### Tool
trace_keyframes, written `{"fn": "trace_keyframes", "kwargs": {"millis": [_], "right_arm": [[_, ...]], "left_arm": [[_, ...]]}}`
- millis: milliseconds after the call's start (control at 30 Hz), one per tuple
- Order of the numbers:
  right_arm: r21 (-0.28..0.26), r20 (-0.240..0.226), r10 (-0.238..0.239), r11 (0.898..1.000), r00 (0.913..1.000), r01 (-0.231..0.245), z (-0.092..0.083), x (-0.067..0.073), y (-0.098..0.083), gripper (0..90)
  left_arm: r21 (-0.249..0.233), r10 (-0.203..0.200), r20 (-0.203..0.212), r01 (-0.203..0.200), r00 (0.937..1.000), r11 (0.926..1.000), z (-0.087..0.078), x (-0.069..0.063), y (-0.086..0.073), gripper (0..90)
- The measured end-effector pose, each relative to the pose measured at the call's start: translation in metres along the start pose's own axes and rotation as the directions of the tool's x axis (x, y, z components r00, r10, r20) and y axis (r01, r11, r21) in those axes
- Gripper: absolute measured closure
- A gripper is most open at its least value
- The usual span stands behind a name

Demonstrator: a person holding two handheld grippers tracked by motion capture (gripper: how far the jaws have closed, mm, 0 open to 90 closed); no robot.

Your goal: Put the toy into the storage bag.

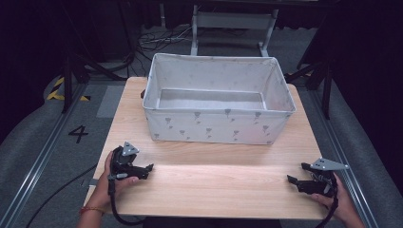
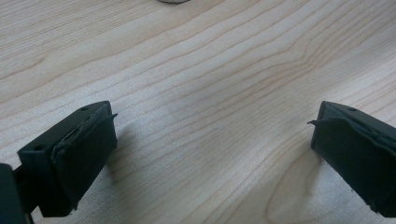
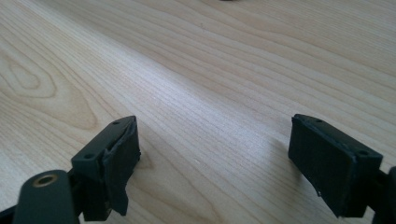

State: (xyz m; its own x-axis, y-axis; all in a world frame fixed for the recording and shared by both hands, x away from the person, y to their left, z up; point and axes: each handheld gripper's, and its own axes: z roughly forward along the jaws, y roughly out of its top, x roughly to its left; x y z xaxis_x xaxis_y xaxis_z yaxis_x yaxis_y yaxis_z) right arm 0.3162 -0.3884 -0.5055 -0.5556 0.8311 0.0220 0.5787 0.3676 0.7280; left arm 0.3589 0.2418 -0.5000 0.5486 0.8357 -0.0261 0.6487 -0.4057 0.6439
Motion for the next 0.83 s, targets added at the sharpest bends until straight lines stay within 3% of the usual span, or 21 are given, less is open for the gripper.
{"fn": "trace_keyframes", "kwargs": {"millis": [833], "right_arm": [[0.000, 0.000, -0.001, 1.000, 1.0000, 0.001, 0.0000, 0.0000, 0.0000, 16.8]], "left_arm": [[-0.001, -0.005, -0.004, 0.005, 1.0000, 1.0000, 0.0011, 0.0002, 0.0012, 0.2]]}}
